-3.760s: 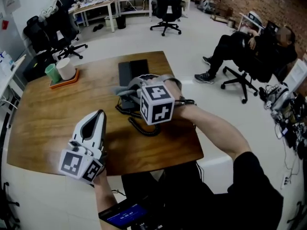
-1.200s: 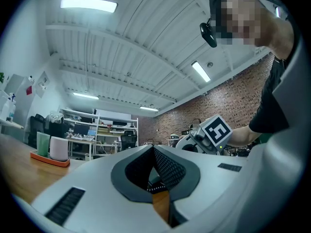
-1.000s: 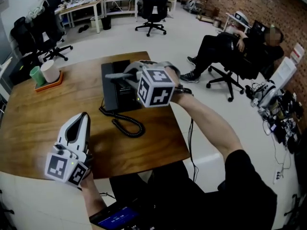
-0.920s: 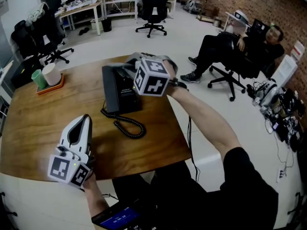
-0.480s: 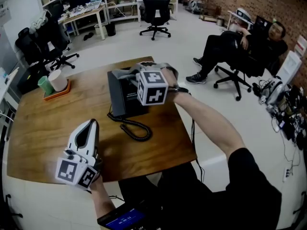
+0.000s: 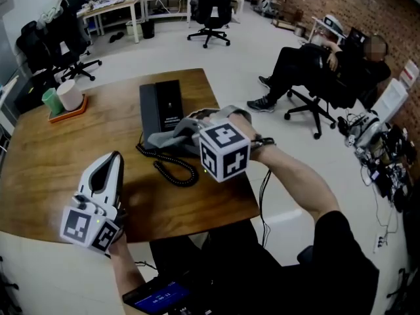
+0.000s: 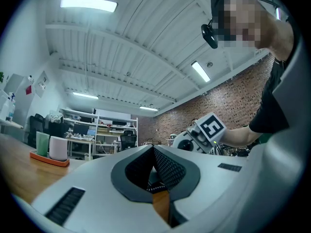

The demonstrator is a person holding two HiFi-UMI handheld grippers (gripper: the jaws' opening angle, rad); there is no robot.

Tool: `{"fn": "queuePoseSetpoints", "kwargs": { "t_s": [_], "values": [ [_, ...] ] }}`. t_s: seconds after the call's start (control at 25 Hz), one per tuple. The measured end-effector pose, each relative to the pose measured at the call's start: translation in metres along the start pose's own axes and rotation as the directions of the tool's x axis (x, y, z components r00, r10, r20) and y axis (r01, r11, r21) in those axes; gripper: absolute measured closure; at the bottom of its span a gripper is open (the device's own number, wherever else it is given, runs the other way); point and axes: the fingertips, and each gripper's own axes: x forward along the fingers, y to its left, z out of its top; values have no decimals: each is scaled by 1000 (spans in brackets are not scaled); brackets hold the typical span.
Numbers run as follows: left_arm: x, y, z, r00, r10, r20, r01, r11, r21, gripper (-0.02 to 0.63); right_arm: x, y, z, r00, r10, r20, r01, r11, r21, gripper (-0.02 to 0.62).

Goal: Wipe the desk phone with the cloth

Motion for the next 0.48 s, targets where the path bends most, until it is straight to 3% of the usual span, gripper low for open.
{"fn": "queuePoseSetpoints", "kwargs": {
  "t_s": [0.08, 0.16, 0.24, 0.32, 0.48],
  "values": [
    [1, 1, 0, 1000, -1, -3, 1, 1000, 0, 615, -1, -52, -19, 991, -131, 1, 130, 983, 130, 574],
    [1, 1, -1, 1000, -1, -4, 1, 1000, -2, 615, 1, -108, -46, 962, -270, -49, 274, 931, 241, 574],
    [1, 1, -2, 1000, 1, -6, -1, 1000, -5, 615, 7, -148, -67, 933, -346, -97, 359, 879, 314, 574],
    [1, 0, -3, 1000, 2, -5, -2, 1000, -8, 615, 18, -169, -80, 921, -364, -138, 389, 858, 335, 574],
    [1, -2, 0, 1000, -3, -3, 3, 1000, -8, 615, 38, -167, -94, 927, -324, -189, 369, 875, 313, 575]
  ]
}}
